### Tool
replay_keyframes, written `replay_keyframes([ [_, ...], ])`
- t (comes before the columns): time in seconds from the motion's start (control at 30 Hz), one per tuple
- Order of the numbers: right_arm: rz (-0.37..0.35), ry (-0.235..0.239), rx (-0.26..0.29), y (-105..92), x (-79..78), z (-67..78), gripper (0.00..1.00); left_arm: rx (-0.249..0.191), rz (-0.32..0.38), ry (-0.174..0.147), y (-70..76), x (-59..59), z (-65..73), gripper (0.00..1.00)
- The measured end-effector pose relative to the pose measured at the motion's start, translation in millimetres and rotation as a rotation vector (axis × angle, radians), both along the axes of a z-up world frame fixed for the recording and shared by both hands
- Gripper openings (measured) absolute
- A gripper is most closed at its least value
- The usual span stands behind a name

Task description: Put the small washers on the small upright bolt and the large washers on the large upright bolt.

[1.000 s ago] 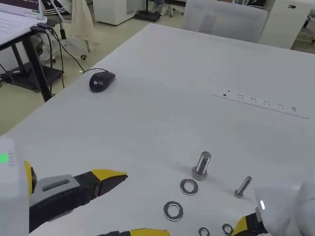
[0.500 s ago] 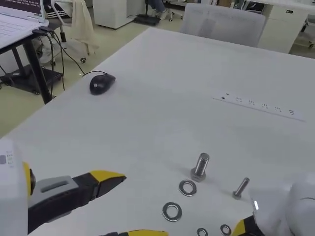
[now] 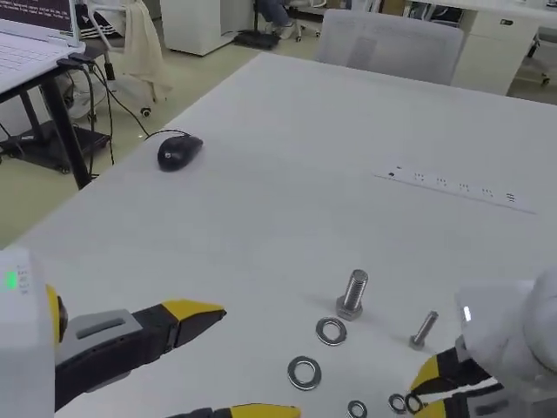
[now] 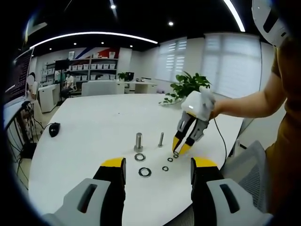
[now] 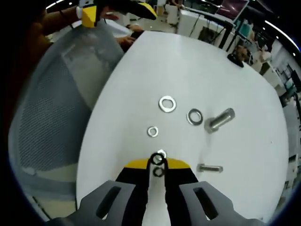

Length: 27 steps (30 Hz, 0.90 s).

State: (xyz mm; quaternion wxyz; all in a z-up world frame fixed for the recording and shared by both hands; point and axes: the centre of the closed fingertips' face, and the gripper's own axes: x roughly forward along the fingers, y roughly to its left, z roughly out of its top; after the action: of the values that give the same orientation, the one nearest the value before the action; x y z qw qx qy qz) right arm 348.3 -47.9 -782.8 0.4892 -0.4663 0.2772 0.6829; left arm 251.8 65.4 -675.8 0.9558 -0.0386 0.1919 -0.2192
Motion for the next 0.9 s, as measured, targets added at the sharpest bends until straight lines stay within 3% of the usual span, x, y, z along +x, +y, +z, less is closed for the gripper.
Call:
replay_keyframes([
  [0.17,-0.032,-0.048,0.013,-1.4,23.9,20.7,0.12,-0.005,0.0,-0.01,-1.7,1.2,2.8,0.54],
  [0.4,-0.058,-0.092,0.012,-2.7,46.6,34.7,0.12,-0.005,-0.011,-0.019,-4.7,2.3,6.3,0.54],
  [0.57,-0.062,-0.129,-0.002,-1.7,62.1,38.7,0.12,-0.002,-0.018,-0.018,-7.0,3.1,6.6,0.54],
  [0.9,-0.053,-0.124,-0.03,5.7,73.0,32.7,0.12,-0.004,-0.018,-0.014,-5.9,4.3,5.8,0.55],
])
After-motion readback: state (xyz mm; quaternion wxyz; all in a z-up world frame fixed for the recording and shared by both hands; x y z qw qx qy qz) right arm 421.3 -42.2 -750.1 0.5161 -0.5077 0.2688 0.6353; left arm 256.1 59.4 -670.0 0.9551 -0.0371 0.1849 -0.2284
